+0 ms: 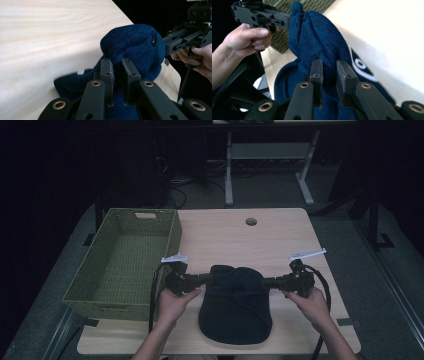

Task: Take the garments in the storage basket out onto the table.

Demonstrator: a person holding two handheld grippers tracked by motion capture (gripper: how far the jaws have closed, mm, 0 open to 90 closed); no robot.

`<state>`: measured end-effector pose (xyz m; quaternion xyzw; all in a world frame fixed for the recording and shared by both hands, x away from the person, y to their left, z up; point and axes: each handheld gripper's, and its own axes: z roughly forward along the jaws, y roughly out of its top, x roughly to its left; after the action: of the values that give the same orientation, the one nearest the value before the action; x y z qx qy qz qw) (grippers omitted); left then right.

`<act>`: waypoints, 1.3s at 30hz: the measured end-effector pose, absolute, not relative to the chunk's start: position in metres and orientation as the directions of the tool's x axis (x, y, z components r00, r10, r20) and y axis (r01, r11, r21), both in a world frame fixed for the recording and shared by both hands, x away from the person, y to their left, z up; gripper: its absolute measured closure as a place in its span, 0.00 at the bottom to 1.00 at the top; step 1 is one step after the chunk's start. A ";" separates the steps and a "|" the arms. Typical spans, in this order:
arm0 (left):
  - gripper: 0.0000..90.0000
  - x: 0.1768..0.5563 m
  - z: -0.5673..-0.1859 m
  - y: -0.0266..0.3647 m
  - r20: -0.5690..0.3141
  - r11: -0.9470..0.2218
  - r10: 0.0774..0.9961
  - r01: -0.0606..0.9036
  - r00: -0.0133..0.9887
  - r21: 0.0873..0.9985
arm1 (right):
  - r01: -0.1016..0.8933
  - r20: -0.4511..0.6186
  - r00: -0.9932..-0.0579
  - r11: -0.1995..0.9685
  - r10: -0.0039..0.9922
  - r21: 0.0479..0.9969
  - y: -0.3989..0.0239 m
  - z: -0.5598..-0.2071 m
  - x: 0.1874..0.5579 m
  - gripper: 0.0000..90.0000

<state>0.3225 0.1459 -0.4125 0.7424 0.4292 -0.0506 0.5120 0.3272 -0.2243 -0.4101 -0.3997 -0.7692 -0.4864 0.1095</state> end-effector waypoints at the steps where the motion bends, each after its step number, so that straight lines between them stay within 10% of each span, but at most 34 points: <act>1: 0.90 0.320 -0.414 0.146 -0.515 -0.111 0.585 0.690 0.627 0.715 | 0.723 0.560 -0.657 0.212 0.505 0.658 -0.224 -0.412 0.324 0.84; 30: 0.90 0.286 -0.449 0.152 -0.537 -0.193 0.542 0.718 0.646 0.669 | 0.739 0.581 -0.659 0.268 0.477 0.618 -0.219 -0.424 0.303 0.72; 39: 0.90 0.284 -0.450 0.156 -0.547 -0.213 0.522 0.721 0.654 0.659 | 0.740 0.560 -0.654 0.277 0.509 0.612 -0.198 -0.413 0.332 0.85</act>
<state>0.2839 0.1557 -0.4504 0.7717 0.4028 -0.1033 0.4812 0.3323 -0.1983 -0.4128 -0.3959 -0.7888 -0.4525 0.1280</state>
